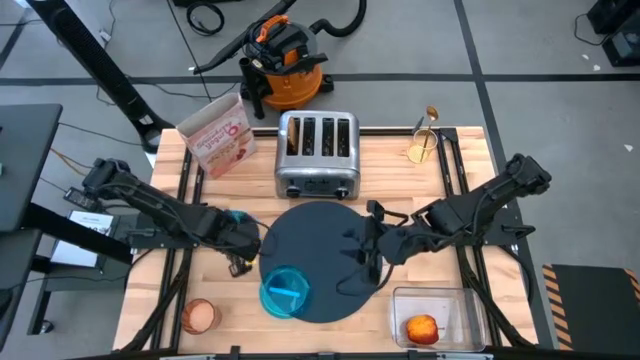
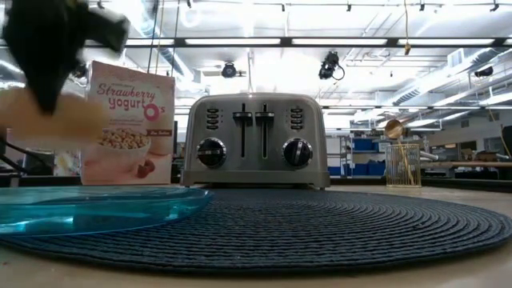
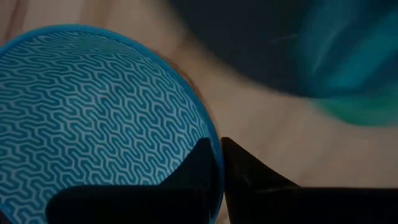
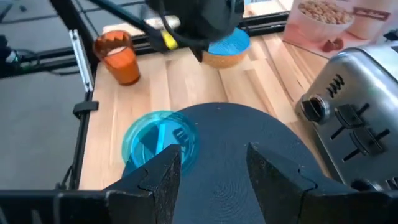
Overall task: Arrange a breakfast setting
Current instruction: Put the blue bowl on the top right side of the blue plate
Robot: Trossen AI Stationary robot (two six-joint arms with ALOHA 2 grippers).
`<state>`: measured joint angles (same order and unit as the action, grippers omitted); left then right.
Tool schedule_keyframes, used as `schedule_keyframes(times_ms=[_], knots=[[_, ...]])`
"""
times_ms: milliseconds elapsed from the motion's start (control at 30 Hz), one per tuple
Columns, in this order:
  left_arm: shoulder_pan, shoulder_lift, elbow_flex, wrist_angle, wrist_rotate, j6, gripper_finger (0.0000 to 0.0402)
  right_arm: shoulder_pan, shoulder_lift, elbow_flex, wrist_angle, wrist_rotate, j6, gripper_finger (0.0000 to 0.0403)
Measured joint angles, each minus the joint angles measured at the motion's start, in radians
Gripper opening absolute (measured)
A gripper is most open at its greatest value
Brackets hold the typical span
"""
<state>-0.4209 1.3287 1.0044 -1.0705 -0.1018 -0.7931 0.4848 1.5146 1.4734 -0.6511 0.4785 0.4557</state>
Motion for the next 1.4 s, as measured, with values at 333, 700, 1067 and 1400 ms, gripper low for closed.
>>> schedule_keyframes(times_ms=[333, 700, 1067, 1400], knots=[[0.009, 0.139, 0.146, 0.354, -0.002, 0.647, 0.0021, 0.057, 0.004, 0.0, -0.157, -0.001, -0.009, 0.019], [0.05, 0.461, 0.298, 0.479, 0.006, 0.995, 0.0021, 0.103, -0.018, 0.0, -0.395, -0.06, 0.274, 0.019], [0.101, 0.58, 0.318, 0.517, 0.024, 1.051, 0.0026, 0.104, -0.016, 0.0, -0.396, -0.061, 0.335, 0.019], [0.107, 0.597, 0.319, 0.529, 0.069, 1.041, 0.0034, 0.104, -0.016, 0.0, -0.389, -0.061, 0.337, 0.019]])
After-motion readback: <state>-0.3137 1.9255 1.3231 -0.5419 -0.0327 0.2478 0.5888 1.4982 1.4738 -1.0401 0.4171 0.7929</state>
